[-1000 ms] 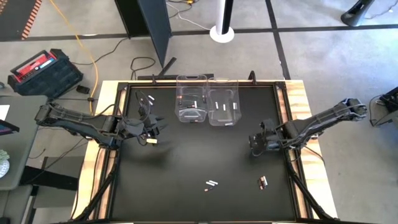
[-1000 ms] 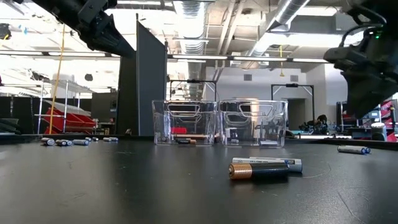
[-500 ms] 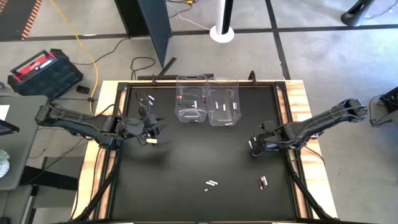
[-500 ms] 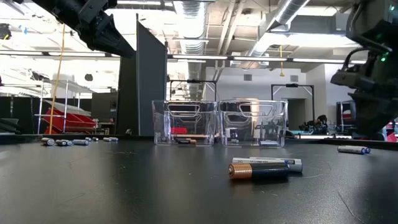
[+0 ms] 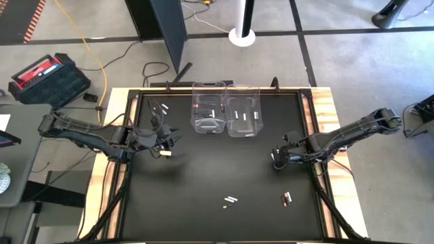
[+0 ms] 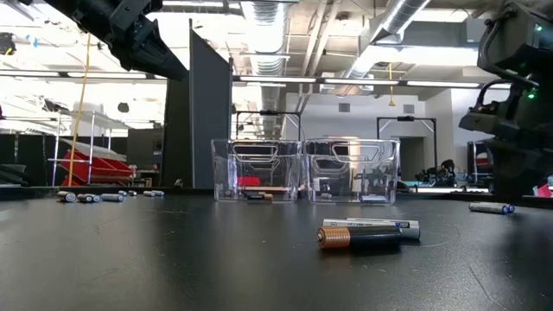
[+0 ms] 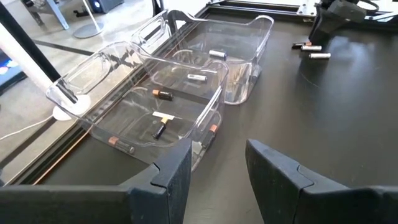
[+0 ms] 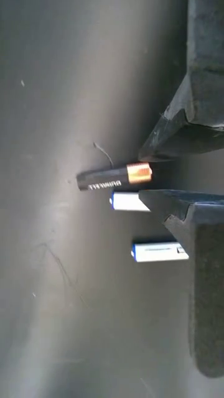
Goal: Sort batteries
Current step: Put the white battery into the right transparent bin
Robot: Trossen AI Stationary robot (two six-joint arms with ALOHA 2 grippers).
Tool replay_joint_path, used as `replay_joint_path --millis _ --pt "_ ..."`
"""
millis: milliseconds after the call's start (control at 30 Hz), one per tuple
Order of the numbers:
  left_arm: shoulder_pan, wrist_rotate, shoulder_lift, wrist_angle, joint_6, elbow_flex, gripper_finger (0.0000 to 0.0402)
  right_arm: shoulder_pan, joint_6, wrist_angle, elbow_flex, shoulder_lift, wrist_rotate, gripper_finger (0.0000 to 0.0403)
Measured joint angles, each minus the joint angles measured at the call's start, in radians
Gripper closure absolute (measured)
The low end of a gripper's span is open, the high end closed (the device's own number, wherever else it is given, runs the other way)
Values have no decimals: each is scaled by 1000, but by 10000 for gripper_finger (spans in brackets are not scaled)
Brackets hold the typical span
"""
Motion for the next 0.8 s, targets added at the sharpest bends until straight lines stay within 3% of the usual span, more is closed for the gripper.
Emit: replay_joint_path --millis 433,800 --pt "0 0 0 -2 0 0 256 144 119 55 41 11 -14 314" --pt "0 0 0 -3 0 0 256 137 113 187 41 199 14 321"
